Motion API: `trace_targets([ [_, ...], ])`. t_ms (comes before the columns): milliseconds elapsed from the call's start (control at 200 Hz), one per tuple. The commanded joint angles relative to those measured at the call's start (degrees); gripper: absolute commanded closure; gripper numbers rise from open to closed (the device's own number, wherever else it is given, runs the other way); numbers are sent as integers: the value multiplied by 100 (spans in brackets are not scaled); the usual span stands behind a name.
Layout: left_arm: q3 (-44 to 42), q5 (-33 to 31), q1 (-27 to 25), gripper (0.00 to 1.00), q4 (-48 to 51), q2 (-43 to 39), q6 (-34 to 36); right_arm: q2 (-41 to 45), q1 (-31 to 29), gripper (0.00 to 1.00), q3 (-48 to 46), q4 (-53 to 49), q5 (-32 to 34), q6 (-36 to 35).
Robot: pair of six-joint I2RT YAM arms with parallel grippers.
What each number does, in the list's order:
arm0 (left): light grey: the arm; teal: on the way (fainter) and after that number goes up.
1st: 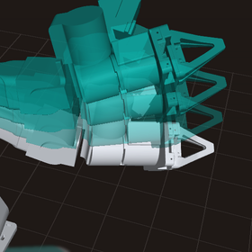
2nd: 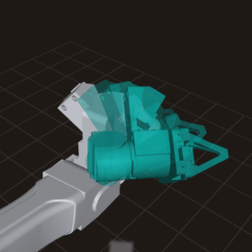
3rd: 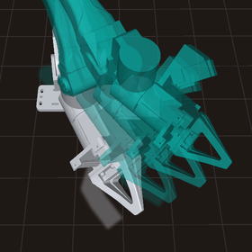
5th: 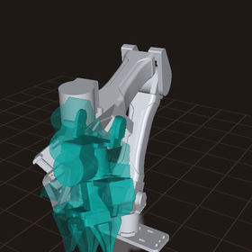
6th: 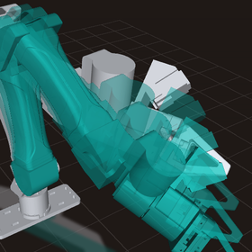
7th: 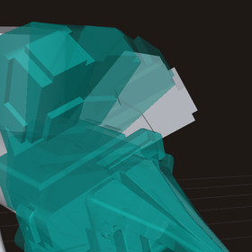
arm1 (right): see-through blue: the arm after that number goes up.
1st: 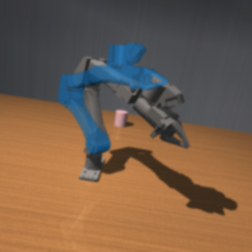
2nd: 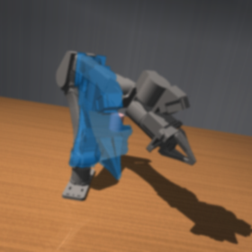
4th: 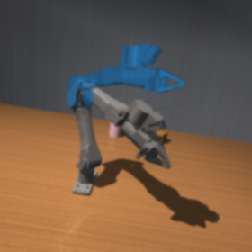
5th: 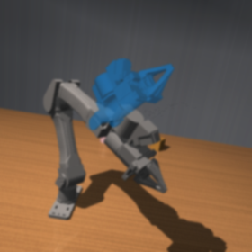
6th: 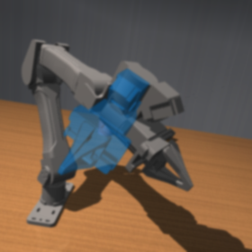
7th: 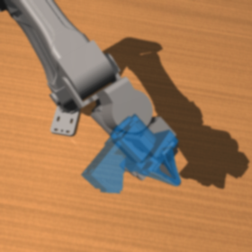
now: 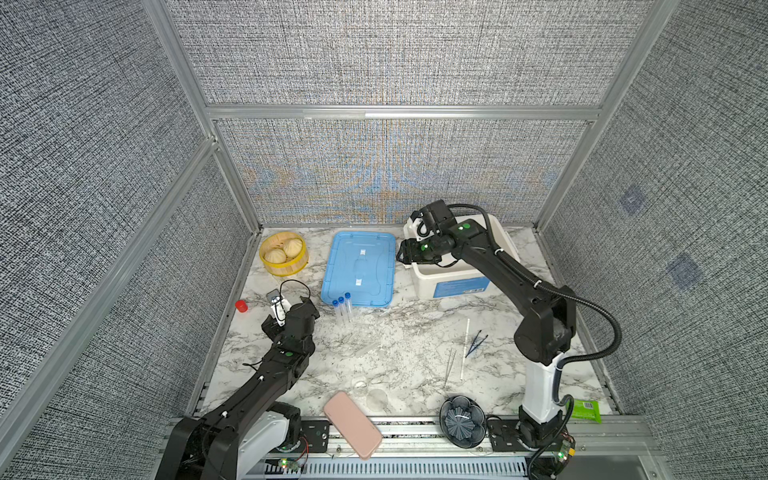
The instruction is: Organize the chemistry lab equipment
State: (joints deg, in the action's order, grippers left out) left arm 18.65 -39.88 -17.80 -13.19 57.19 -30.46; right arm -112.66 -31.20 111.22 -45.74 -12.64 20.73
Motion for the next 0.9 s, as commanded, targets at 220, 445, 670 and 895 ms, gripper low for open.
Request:
trace_targets([
  [220,183,-39,5,1,300,-201,17,1657,-9,31,-1220,309,630,-219],
  [445,404,-98,5,1,684,-557,-36,3205,-9,30,-3166,1108,1153,-680],
  [670,584,16,5,1,1090,-603,-479,3611,-102,30,-3862,574,626,-522],
  [895,1192,865,5,1,2964,-964,-1599,3723,-169,31,-4152,-282,510,-737],
])
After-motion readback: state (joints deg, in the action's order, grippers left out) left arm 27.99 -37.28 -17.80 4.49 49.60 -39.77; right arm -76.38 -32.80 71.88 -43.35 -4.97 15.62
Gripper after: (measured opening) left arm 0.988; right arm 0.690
